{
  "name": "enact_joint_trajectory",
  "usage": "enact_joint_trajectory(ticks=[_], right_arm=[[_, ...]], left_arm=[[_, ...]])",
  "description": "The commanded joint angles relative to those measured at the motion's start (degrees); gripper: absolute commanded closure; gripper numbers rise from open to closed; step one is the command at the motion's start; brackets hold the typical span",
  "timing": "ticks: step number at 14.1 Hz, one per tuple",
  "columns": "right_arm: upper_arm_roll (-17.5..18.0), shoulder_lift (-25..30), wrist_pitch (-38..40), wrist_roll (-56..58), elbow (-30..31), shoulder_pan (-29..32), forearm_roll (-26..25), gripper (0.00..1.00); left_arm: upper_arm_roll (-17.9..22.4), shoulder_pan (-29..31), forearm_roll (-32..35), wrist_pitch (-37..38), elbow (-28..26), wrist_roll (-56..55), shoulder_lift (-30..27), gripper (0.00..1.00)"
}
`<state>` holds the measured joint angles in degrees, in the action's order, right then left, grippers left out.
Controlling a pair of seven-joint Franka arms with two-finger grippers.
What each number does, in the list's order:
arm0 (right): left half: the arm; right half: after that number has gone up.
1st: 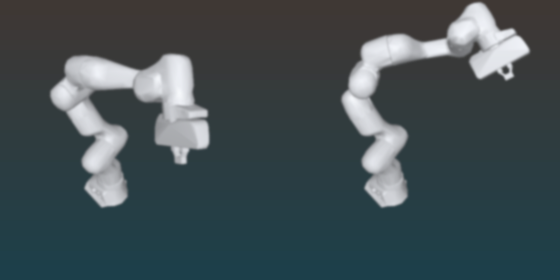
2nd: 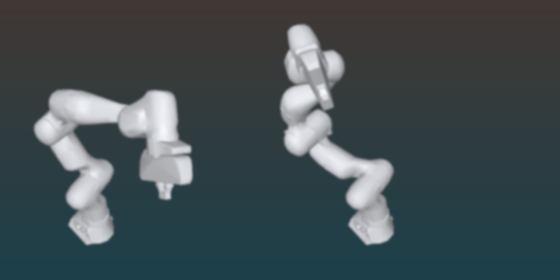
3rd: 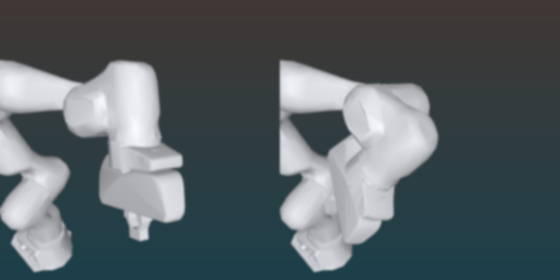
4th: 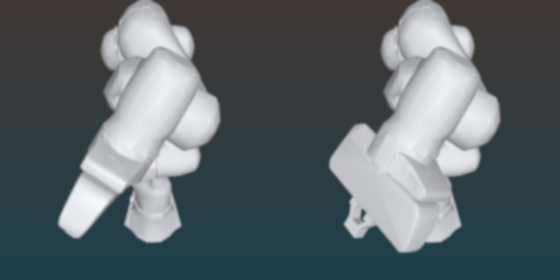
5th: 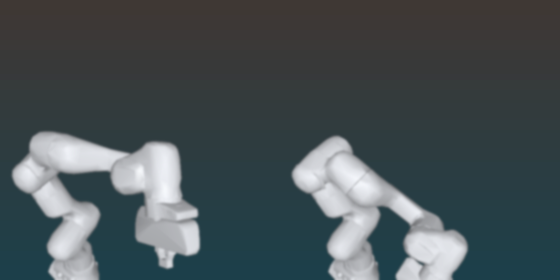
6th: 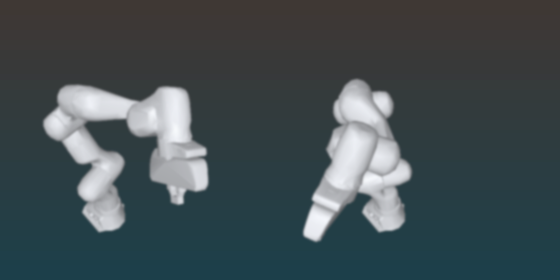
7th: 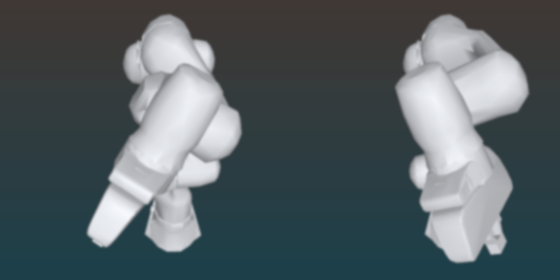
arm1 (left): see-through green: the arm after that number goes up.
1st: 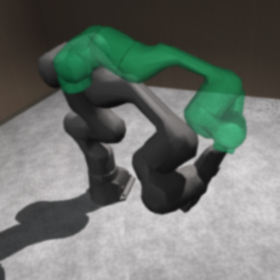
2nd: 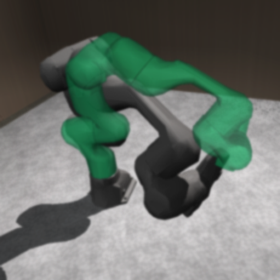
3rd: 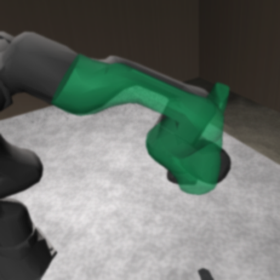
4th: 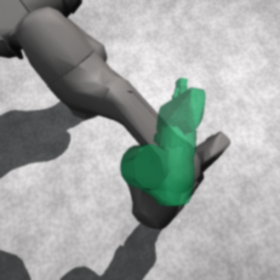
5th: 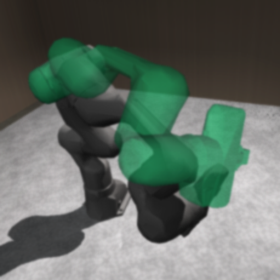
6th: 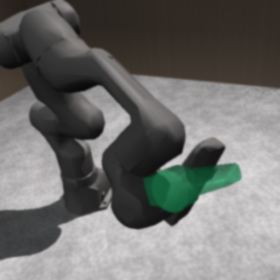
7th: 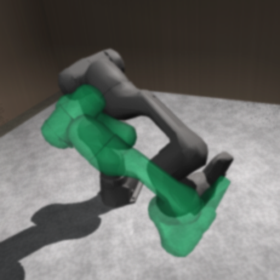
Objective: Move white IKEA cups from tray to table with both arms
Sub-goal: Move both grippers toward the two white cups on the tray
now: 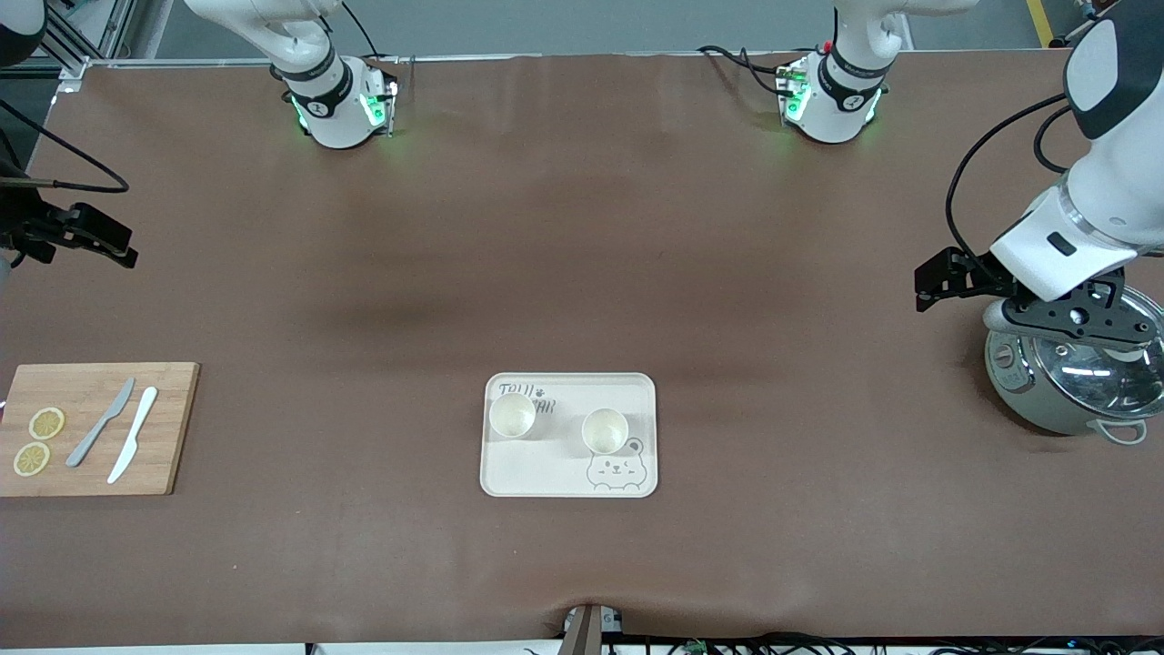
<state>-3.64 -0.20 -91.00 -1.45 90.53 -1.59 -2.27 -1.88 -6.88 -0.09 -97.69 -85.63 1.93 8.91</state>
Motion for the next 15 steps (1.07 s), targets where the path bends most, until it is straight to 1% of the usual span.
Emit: enact_joint_trajectory(ticks=[1,3,5,6,8,10,13,14,15], right_arm=[[0.22,-0.06,0.48,-0.22,-0.35,0.63,0.95,0.00],[0.22,-0.15,0.48,-0.22,-0.35,0.63,0.95,0.00],[0.22,-0.07,0.48,-0.22,-0.35,0.63,0.95,0.00],[0.22,-0.06,0.48,-0.22,-0.35,0.63,0.95,0.00],[0.22,-0.06,0.39,-0.22,-0.35,0.63,0.95,0.00],[0.22,-0.15,0.30,-0.48,-0.35,0.63,0.95,0.00],[0.30,-0.24,-0.14,-0.66,-0.44,-0.25,0.95,0.00],[0.39,-0.33,0.21,-0.66,-0.44,-0.78,0.86,0.00],[0.48,-1.63,0.47,-0.75,-0.44,-1.74,0.86,0.00]], left_arm=[[-0.05,0.47,-0.71,0.30,-0.06,0.96,-0.74,0.00],[-0.31,0.29,-0.62,0.04,-0.15,2.10,-0.21,0.00],[-0.49,-1.02,-1.23,-0.92,-2.69,-0.25,1.10,0.00],[-0.58,-2.77,-1.49,-2.32,-2.00,-2.87,2.94,0.00],[-0.58,-7.07,-1.24,-2.68,2.81,-10.17,8.46,0.00],[-0.32,-11.99,-1.41,-2.69,10.45,-13.08,15.84,0.00],[-0.50,-16.92,-1.50,-4.34,20.47,-18.88,27.70,0.00],[-0.32,-18.15,-1.50,-6.36,22.50,-20.29,30.61,0.00],[-0.32,-19.30,-1.50,-9.60,22.96,-21.17,32.82,0.00]])
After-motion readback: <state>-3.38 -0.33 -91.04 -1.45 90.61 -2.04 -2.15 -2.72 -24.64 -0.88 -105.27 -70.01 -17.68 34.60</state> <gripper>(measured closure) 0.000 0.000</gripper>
